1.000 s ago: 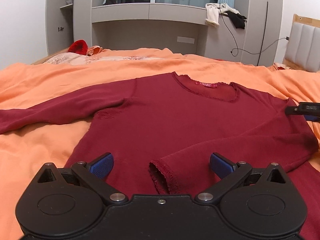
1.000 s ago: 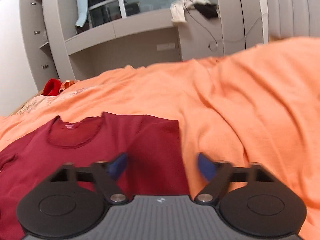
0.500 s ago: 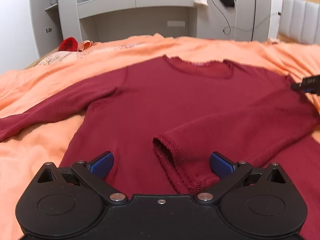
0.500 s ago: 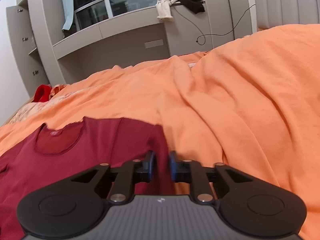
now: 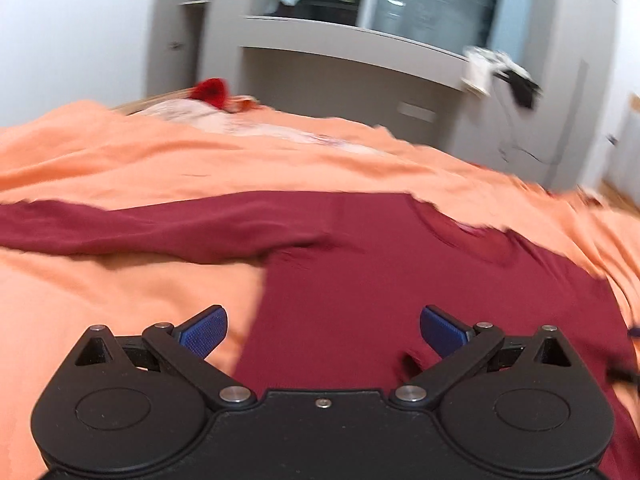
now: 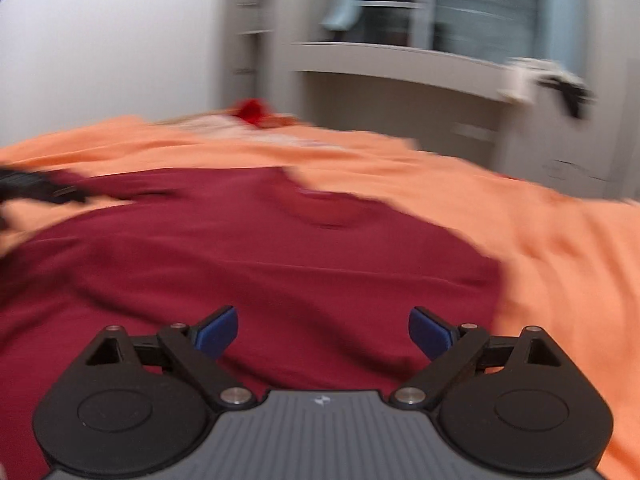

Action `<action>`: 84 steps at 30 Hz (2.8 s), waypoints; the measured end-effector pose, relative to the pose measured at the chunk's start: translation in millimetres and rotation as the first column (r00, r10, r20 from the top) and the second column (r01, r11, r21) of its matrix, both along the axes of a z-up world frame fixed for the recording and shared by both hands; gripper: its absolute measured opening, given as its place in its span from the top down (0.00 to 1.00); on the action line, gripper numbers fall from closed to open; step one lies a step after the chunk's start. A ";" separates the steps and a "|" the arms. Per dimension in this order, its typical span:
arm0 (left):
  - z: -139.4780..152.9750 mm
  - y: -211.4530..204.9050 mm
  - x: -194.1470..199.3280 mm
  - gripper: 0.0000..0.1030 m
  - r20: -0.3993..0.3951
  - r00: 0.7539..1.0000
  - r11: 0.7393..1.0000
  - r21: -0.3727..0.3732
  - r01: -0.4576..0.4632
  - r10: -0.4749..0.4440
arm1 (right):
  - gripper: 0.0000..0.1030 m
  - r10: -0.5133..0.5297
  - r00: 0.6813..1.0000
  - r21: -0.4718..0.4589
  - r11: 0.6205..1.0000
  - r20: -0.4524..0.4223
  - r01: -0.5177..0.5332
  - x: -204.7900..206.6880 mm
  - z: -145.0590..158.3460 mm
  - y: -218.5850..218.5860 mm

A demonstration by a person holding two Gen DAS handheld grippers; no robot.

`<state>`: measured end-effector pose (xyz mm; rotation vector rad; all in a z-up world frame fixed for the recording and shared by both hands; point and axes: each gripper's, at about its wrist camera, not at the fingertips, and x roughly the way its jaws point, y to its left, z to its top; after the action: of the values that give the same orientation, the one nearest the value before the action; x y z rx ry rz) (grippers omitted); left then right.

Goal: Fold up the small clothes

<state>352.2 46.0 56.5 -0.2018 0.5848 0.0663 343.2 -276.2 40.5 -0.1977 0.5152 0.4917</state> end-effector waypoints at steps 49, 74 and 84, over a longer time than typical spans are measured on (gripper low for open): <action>-21.5 -29.7 2.5 0.00 -0.111 0.971 0.975 0.045 0.216 -0.210 | 0.12 0.144 0.985 0.022 0.989 0.090 -0.147 -85.6 -22.1 51.7; -38.1 -46.4 3.2 0.00 -0.161 0.964 0.949 0.206 0.240 -0.210 | 0.00 -0.341 0.940 -0.130 0.932 0.003 0.339 -12.8 -61.6 47.7; 1.9 27.0 -14.9 0.01 0.040 0.998 0.998 0.026 -0.056 0.055 | 0.00 -0.304 0.944 0.134 0.948 0.126 0.288 -40.3 -29.5 27.1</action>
<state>337.4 73.0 58.4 -0.1922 0.5387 0.1235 302.9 -249.1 11.0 -0.0433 0.3640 0.2088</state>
